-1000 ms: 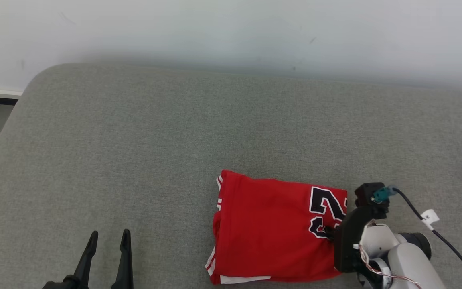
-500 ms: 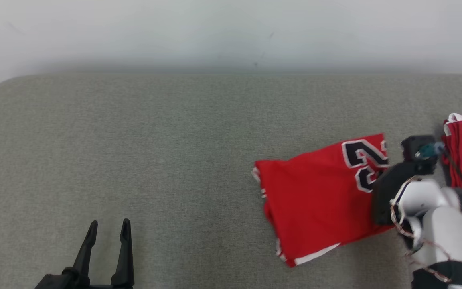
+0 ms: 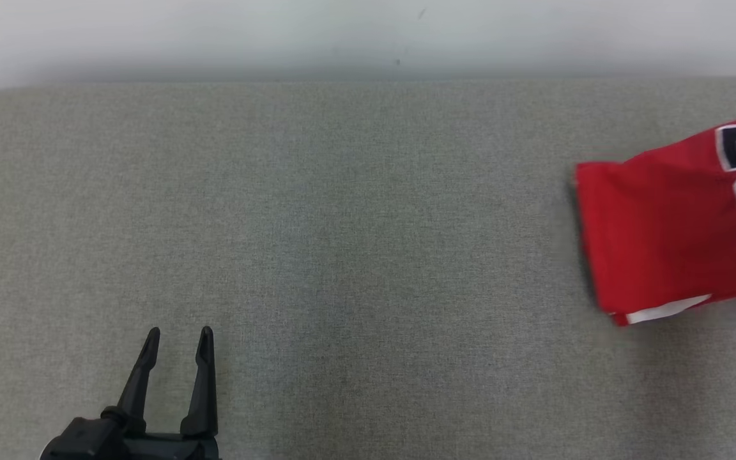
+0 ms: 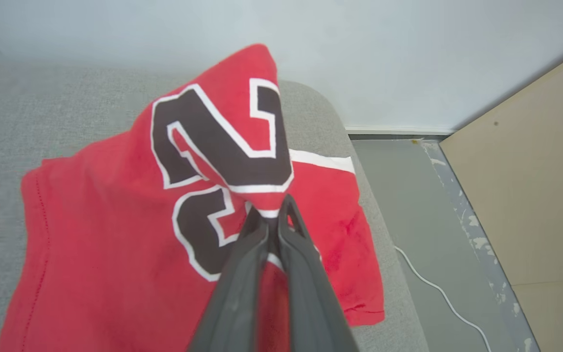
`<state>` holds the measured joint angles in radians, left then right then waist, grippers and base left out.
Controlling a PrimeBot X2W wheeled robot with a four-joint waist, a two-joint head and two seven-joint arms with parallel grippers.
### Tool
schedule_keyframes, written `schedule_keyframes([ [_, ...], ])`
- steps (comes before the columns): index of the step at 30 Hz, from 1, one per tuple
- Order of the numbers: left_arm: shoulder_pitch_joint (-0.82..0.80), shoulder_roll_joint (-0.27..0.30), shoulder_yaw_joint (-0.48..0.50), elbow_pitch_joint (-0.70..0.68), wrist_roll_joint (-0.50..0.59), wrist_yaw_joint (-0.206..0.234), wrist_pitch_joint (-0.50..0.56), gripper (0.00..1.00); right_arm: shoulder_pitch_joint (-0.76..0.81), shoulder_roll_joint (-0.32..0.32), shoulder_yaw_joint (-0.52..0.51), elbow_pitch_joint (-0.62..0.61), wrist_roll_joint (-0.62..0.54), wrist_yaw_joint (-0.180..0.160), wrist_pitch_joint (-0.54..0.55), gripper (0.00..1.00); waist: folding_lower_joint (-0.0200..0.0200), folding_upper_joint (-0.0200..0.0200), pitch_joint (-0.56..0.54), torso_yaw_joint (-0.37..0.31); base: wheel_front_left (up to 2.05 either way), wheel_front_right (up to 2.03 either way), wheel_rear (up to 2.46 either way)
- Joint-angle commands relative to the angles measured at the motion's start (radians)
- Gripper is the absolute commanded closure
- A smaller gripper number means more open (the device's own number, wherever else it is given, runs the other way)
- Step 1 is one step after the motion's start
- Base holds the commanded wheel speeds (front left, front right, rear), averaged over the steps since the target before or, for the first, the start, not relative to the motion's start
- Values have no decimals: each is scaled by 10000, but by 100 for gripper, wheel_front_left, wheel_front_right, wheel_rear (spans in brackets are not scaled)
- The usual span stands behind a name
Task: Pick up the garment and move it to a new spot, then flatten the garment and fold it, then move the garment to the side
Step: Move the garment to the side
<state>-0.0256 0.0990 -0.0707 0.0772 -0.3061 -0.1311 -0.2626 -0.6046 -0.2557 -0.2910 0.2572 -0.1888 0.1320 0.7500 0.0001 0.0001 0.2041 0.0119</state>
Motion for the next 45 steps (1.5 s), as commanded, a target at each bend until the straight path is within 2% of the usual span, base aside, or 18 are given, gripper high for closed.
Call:
schedule_keyframes([
  [1, -144, 60, -11, -89, 42, 11, -29, 0, -108, -285, -147, -227, -77, -29, 116, 100, -1, -1, 139, 86, 0, 0, 0],
  [7, -138, 133, -17, -209, 126, 11, -28, 0, 117, -1349, -644, -435, -317, -29, 239, 100, -1, -1, 421, 72, 0, 0, 0],
  [11, -427, 242, -214, -351, 198, 11, -28, 0, -41, -2165, -974, 99, -782, -29, -360, 100, -1, -1, 940, 57, 0, 0, 0],
  [12, -569, 320, -323, -419, 248, 11, -28, 0, -221, -2462, -1089, 360, -1165, -29, -888, 100, -1, -1, 1281, 52, 0, 0, 0],
  [18, -926, 524, -525, -497, 313, 11, -28, 0, -634, -2542, -1593, 1217, -1824, -29, -1746, 100, -1, -1, 2034, 52, 0, 0, 0],
  [24, -1273, 691, -719, -496, 304, 11, -28, 0, -947, -2168, -2491, 2090, -2606, -29, -2175, 100, -1, -1, 2577, 29, 0, 0, 0],
  [25, -1303, 729, -735, -486, 289, 11, -28, 0, -1002, -2097, -2649, 2204, -2737, -29, -2255, 93, -1, -1, 2617, 12, 0, 0, 0],
  [26, -1341, 786, -755, -473, 256, 11, -28, 0, -1048, -2027, -2778, 2306, -2890, -29, -2348, 75, -1, -1, 2634, -4, 0, 0, 0],
  [27, -1376, 826, -752, -465, 220, 13, -29, 0, -1101, -1962, -2938, 2397, -3017, -29, -2385, 15, -1, -1, 2636, -31, 0, 0, 0],
  [28, -1401, 860, -771, -453, 190, 11, -28, 0, -1142, -1899, -2997, 2449, -3117, -29, -2521, 0, -1, -1, 2627, -56, 0, 0, 0],
  [33, -1396, 899, -699, -460, 126, 11, -28, 0, -1283, -1616, -3143, 2689, -3352, -29, -3389, 0, -1, -1, 2321, -273, 0, 0, 0],
  [38, -1245, 700, -526, -687, 240, 13, -28, 0, -1294, -1462, -2849, 3219, -2877, -29, -4669, 0, -1, -1, 1664, -537, 0, 0, 0],
  [43, -749, 365, -219, -826, 155, 27, -29, 0, -868, -1296, -1975, 3727, -1460, -29, -6166, 0, -1, -1, 725, -879, 0, 0, 0],
  [45, -515, 250, 15, -804, 52, 27, -28, 0, -470, -1161, -990, 3760, -584, -28, -6891, 0, -1, -1, 329, -991, 0, 0, 0],
])
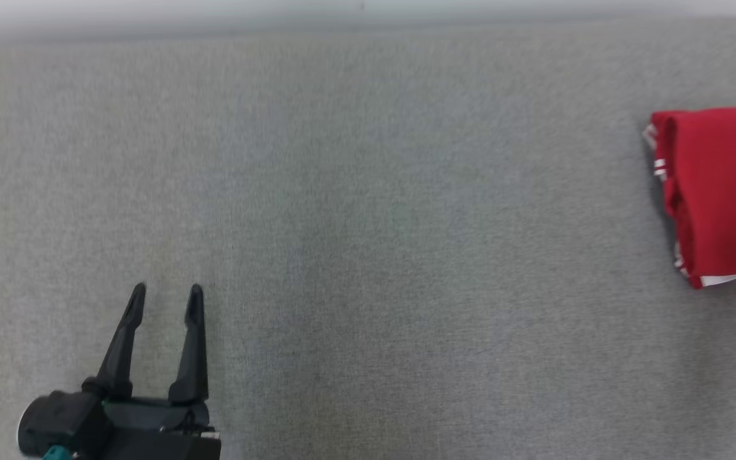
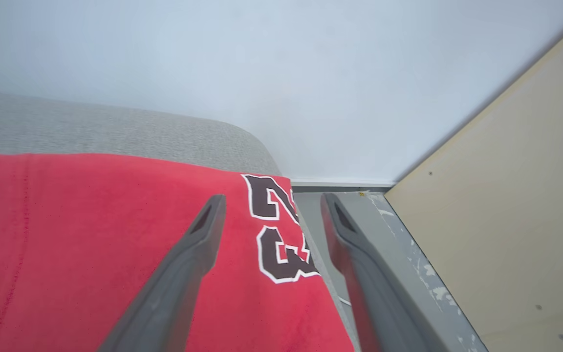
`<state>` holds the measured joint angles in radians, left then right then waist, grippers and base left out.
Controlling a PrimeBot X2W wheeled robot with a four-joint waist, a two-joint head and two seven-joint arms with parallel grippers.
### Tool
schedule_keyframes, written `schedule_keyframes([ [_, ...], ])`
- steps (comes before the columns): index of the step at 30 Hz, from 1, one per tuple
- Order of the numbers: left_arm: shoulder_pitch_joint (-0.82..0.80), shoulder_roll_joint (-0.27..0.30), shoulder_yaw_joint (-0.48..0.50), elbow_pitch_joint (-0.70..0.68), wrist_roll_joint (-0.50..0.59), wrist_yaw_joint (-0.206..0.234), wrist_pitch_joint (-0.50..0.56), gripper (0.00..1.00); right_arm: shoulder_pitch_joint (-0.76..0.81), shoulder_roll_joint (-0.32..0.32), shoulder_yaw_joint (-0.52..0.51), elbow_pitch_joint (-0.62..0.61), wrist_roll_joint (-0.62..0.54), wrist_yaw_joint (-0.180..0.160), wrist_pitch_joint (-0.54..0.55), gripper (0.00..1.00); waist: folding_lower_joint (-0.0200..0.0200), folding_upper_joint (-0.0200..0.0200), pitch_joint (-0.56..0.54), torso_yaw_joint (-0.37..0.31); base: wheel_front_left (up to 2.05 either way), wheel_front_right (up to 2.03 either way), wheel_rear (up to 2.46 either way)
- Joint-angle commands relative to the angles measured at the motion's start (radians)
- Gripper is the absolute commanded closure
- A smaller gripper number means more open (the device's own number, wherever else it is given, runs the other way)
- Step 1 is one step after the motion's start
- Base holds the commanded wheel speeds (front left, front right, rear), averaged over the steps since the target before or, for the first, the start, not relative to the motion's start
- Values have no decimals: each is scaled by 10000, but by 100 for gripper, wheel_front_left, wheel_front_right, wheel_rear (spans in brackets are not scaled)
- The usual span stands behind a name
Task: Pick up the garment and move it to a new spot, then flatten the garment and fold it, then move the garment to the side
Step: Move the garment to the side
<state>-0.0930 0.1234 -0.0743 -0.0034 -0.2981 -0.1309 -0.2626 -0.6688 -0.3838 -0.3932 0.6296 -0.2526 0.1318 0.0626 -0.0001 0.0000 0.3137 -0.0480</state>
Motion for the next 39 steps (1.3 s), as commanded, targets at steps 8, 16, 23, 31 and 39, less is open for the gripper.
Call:
schedule_keyframes([
  [8, 882, -472, 643, 414, -260, 184, -28, 0, 1919, 1123, 2724, -1629, 3098, -26, -1119, 0, 1, 0, -1988, -444, 0, 0, 0],
  [16, 1453, -592, 985, 613, -19, 268, -28, 0, 3721, 2507, 3024, -2951, 3361, -26, -1898, 0, 1, 0, -2652, -272, 0, 0, 0],
  [23, 1775, -696, 1192, 703, 212, 330, -28, 0, 4974, 3154, 3670, -3820, 3524, -26, -1996, 0, 1, 0, -2915, -171, 0, 0, 0],
  [31, 2028, -727, 1047, 875, 310, 354, -27, 0, 5979, 3337, 4100, -4255, 4240, -26, -1833, 0, 1, 0, -3077, -66, 0, 0, 0],
  [39, 2182, -732, 1009, 993, 413, 400, -27, 0, 6297, 3328, 4495, -4042, 4568, -26, -1895, 0, 1, 0, -3151, 67, 0, 0, 0],
])
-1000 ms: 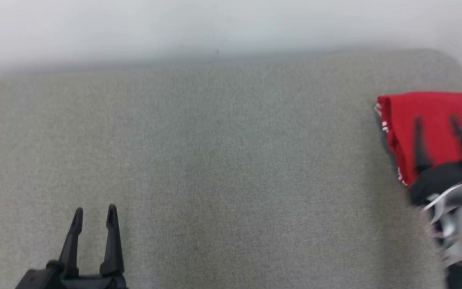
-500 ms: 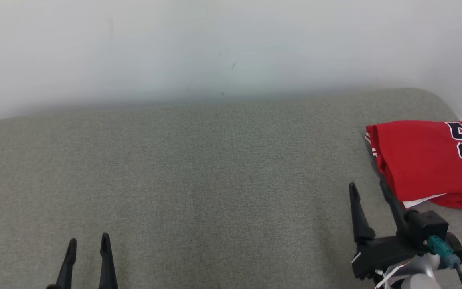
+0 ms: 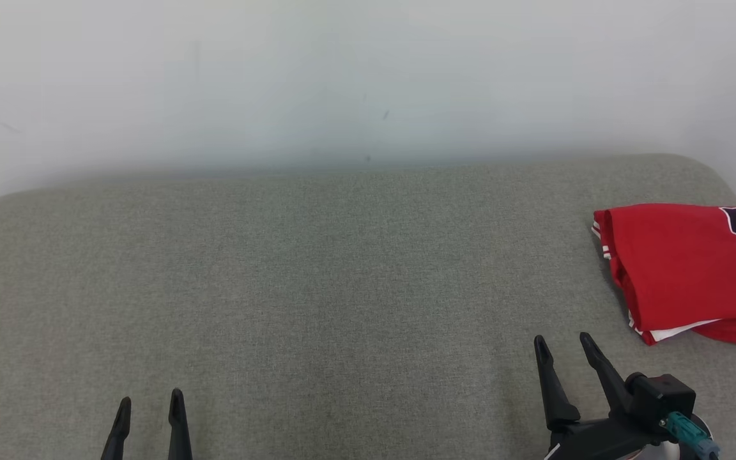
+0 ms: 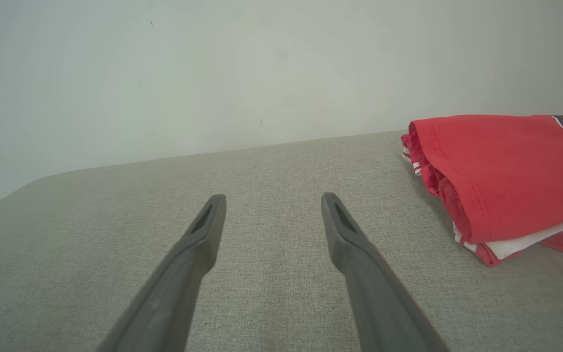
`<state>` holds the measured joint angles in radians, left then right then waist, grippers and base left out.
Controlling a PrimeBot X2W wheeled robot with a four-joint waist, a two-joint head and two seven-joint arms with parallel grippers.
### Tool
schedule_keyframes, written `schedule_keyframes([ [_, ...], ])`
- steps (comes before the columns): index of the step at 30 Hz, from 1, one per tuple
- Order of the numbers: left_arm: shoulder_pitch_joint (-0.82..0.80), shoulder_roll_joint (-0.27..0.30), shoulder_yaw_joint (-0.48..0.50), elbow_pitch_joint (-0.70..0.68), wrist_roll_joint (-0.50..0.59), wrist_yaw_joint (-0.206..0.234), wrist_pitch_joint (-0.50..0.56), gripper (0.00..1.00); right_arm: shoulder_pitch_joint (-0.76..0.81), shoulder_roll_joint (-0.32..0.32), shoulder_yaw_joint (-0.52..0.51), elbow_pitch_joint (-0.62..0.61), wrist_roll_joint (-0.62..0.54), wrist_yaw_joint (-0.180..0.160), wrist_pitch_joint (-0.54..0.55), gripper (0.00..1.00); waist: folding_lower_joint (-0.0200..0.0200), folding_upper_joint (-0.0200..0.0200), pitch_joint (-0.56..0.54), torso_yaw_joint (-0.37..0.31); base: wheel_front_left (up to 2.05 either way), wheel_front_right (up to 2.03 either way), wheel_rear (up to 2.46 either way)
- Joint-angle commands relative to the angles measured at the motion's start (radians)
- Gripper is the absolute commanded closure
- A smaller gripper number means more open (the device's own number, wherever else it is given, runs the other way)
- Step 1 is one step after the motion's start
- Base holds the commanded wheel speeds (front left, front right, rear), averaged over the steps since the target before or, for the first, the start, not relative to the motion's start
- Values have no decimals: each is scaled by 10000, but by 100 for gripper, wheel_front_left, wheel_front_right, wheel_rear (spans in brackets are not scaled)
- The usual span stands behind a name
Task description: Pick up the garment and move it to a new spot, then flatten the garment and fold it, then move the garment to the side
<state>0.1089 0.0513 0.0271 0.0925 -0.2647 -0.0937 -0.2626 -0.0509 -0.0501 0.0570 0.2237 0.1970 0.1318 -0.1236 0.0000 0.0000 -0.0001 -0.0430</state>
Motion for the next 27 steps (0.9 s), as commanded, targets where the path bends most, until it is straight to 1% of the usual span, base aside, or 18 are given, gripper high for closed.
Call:
schedule_keyframes([
  [1, 165, -13, -8, 35, 90, 33, -27, 0, 116, -8, 5, 23, 80, -26, -47, 0, 0, 0, -19, 27, 0, 0, 0],
  [21, 187, -15, -47, -6, 110, 111, -29, 0, 73, -2, 88, 59, 192, -26, 35, 0, 0, 0, 86, 15, 0, 0, 0],
  [22, 107, -2, -37, -2, 83, 102, 3, 100, 15, -2, 70, 102, 142, 0, 10, 100, 0, 0, 85, 15, 0, 0, 0],
  [27, 127, -32, -33, 458, 20, 99, 72, 100, 312, 4, 91, 540, 205, 0, 19, 100, 2, 0, 88, 18, 0, 0, 0],
])
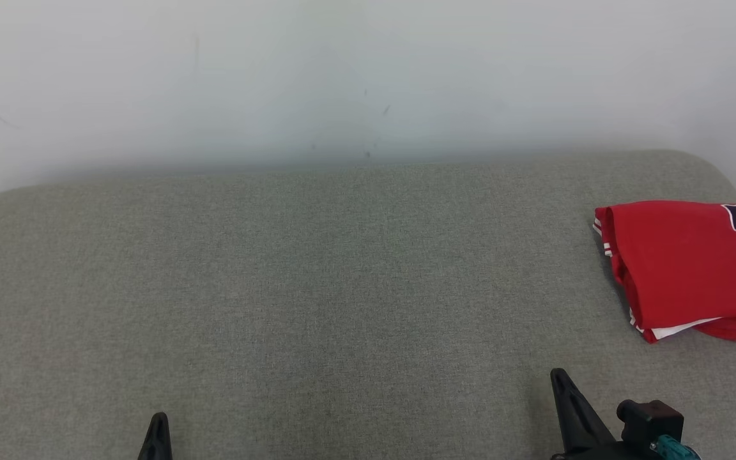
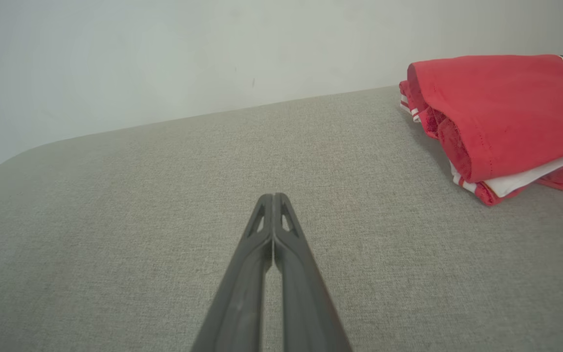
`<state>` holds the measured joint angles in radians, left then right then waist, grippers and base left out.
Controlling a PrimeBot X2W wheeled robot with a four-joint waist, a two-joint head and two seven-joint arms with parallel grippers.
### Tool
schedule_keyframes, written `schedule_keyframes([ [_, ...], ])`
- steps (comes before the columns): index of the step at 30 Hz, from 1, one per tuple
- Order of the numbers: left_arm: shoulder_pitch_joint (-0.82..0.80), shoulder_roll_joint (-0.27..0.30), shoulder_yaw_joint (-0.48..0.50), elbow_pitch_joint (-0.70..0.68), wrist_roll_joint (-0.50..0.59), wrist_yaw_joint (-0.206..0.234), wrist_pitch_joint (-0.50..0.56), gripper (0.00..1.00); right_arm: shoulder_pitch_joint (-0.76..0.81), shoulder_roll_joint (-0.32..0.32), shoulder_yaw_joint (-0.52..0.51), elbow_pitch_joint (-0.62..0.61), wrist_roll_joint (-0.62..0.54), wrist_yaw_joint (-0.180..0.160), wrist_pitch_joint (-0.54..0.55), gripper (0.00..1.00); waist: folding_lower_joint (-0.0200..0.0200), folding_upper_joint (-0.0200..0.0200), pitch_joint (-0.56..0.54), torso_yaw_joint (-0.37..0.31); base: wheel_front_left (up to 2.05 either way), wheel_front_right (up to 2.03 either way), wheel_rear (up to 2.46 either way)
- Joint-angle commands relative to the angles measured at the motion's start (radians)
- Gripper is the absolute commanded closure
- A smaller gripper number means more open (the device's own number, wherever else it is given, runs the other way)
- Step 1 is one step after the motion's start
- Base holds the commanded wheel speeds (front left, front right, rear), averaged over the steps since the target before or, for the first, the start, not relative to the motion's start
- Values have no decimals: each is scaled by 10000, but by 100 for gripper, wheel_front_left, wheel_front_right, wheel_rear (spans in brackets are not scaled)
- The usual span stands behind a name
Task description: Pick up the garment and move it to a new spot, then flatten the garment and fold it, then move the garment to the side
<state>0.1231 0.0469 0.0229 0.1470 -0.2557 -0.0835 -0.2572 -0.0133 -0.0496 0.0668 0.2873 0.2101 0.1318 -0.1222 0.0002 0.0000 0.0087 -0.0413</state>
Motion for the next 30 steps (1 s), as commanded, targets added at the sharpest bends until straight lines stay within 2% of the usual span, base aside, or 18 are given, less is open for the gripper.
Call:
schedule_keyframes([
  [1, -34, 8, 29, -38, -185, -7, 59, 100, -44, -1, -6, -71, 196, 0, 17, 100, 0, 0, -1, 3, 0, 0, 0],
  [30, -694, 23, 713, 137, -4944, -178, 1612, 100, -376, -59, -210, -272, 5217, -5, 549, 100, -1, 0, -17, 99, 0, 0, 0],
])
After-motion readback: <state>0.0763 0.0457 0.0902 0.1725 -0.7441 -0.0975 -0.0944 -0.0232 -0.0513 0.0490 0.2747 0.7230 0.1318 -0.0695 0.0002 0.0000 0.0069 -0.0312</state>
